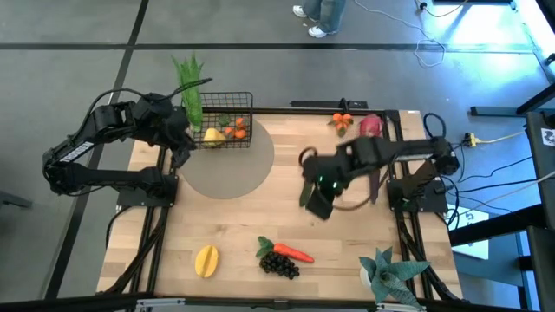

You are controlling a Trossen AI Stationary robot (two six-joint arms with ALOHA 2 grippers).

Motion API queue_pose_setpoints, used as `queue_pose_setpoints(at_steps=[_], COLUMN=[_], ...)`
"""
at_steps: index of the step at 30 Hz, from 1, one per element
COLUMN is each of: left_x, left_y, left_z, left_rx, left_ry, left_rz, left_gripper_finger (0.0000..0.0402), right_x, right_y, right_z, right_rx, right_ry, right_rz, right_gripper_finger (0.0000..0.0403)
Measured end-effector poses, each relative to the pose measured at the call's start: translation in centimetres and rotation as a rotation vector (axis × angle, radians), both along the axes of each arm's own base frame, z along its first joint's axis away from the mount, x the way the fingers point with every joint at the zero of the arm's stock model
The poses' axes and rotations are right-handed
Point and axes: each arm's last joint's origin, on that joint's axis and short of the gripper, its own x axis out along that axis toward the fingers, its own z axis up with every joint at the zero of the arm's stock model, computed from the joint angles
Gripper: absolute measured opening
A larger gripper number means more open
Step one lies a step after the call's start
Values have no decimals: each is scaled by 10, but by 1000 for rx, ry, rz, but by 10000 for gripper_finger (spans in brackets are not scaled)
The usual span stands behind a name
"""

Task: Build produce basket
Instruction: Put the dark purple grapes into the wire basket

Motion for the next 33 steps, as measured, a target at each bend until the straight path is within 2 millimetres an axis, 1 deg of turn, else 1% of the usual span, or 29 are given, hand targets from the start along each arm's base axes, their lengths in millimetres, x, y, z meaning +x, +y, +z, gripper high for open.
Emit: queue_pose_setpoints(at_steps=[3,6,10,13,17,19,22,26,29,33], left_x=[1,2,7,19,37,50,68,82,92,106], left_y=[-2,-4,-6,-9,-17,-24,-34,-48,-57,-66], left_z=[0,1,2,4,5,4,-1,-8,-14,-19], left_rx=[-20,-47,-32,-6,40,53,58,89,124,119], left_ry=[-17,-42,-69,-93,-130,-135,-117,-69,-34,-32], left_rz=[-98,-177,-270,-345,-471,-548,-645,-720,-768,-806], left_gripper_finger=[80,80,80,80,80,80,80,80,80,80], right_x=[13,20,15,10,5,3,-2,-13,-26,-48], right_y=[21,35,49,56,61,61,57,44,32,15], right_z=[-16,-25,-30,-31,-24,-20,-12,3,16,36], right_rx=[37,58,44,0,-4,-9,-72,-165,-266,-385], right_ry=[-84,-159,-151,-143,-164,-177,-221,-276,-313,-381], right_rz=[62,98,137,153,185,185,167,70,-11,-118], right_gripper_finger=[97,97,97,97,97,97,97,97,97,97])
